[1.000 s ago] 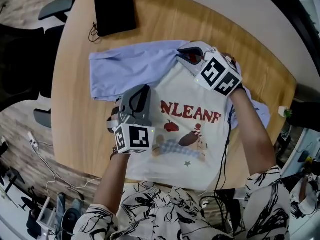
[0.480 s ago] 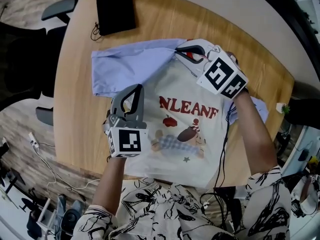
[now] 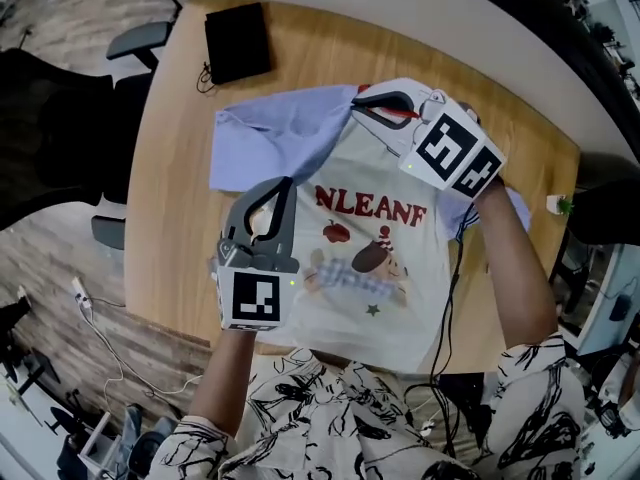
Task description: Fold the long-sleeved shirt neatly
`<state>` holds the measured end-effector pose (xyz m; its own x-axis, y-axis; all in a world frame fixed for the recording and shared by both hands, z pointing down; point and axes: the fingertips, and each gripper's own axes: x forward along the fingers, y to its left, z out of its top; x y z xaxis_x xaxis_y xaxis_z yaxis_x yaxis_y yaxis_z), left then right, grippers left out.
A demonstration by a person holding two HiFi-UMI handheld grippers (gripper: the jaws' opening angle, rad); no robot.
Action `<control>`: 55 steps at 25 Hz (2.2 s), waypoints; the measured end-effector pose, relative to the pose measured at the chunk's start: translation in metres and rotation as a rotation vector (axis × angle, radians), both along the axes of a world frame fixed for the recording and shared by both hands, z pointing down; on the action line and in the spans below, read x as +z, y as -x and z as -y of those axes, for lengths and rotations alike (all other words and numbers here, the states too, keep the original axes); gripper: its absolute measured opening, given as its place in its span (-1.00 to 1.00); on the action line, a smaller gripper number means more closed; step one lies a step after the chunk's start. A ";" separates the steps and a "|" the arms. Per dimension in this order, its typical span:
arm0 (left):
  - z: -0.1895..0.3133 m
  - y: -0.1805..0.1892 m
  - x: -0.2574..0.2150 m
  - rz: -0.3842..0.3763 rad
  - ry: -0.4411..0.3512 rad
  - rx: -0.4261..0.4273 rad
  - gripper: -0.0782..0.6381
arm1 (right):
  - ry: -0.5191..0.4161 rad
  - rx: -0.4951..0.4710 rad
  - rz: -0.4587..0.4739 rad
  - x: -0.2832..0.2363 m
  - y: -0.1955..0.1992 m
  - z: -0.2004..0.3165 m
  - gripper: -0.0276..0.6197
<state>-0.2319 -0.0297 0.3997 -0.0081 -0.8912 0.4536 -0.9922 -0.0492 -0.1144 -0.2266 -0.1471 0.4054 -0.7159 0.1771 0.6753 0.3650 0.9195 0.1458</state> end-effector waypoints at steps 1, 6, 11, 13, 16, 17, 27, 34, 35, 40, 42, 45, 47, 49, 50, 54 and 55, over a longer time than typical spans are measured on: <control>0.000 -0.005 -0.005 0.005 -0.005 0.005 -0.76 | -0.001 0.003 0.003 -0.005 -0.005 0.000 -0.83; 0.007 -0.035 -0.019 -0.044 -0.025 0.001 -0.76 | -0.022 0.031 -0.016 -0.019 -0.041 0.006 -0.83; 0.021 -0.067 -0.026 -0.098 -0.039 0.026 -0.76 | -0.036 0.070 -0.033 -0.030 -0.077 0.019 -0.83; 0.027 -0.082 -0.028 -0.121 -0.045 0.042 -0.76 | -0.044 0.087 -0.040 -0.033 -0.093 0.025 -0.83; 0.034 -0.103 -0.028 -0.137 -0.043 0.067 -0.76 | -0.048 0.118 -0.049 -0.036 -0.115 0.034 -0.83; 0.037 -0.110 -0.028 -0.140 -0.041 0.076 -0.76 | -0.048 0.128 -0.052 -0.036 -0.123 0.036 -0.83; 0.066 -0.192 -0.024 -0.210 -0.040 0.154 -0.76 | -0.066 0.215 -0.100 -0.038 -0.205 0.067 -0.83; 0.075 -0.218 0.006 -0.265 0.007 0.169 -0.76 | -0.065 0.239 -0.155 -0.015 -0.232 0.077 -0.83; 0.075 -0.218 0.011 -0.275 0.017 0.164 -0.76 | -0.061 0.238 -0.162 -0.010 -0.232 0.076 -0.83; 0.070 -0.214 0.041 -0.356 0.093 0.119 -0.76 | -0.042 0.209 -0.214 0.020 -0.224 0.069 -0.83; 0.067 -0.213 0.057 -0.347 0.133 0.113 -0.75 | -0.038 0.196 -0.240 0.035 -0.218 0.066 -0.83; 0.064 -0.215 0.075 -0.338 0.178 0.127 -0.65 | -0.038 0.177 -0.287 0.060 -0.212 0.062 -0.83; 0.063 -0.216 0.080 -0.328 0.194 0.145 -0.39 | -0.017 0.176 -0.302 0.074 -0.208 0.060 -0.83; 0.062 -0.216 0.081 -0.303 0.202 0.173 -0.32 | 0.018 0.194 -0.304 0.088 -0.206 0.057 -0.83; 0.060 -0.215 0.081 -0.288 0.206 0.189 -0.32 | 0.035 0.207 -0.299 0.094 -0.205 0.056 -0.82; 0.057 -0.200 0.088 -0.221 0.228 0.218 -0.32 | 0.121 0.259 -0.241 0.107 -0.206 0.048 -0.55; 0.057 -0.195 0.090 -0.204 0.234 0.218 -0.32 | 0.138 0.272 -0.224 0.107 -0.209 0.047 -0.49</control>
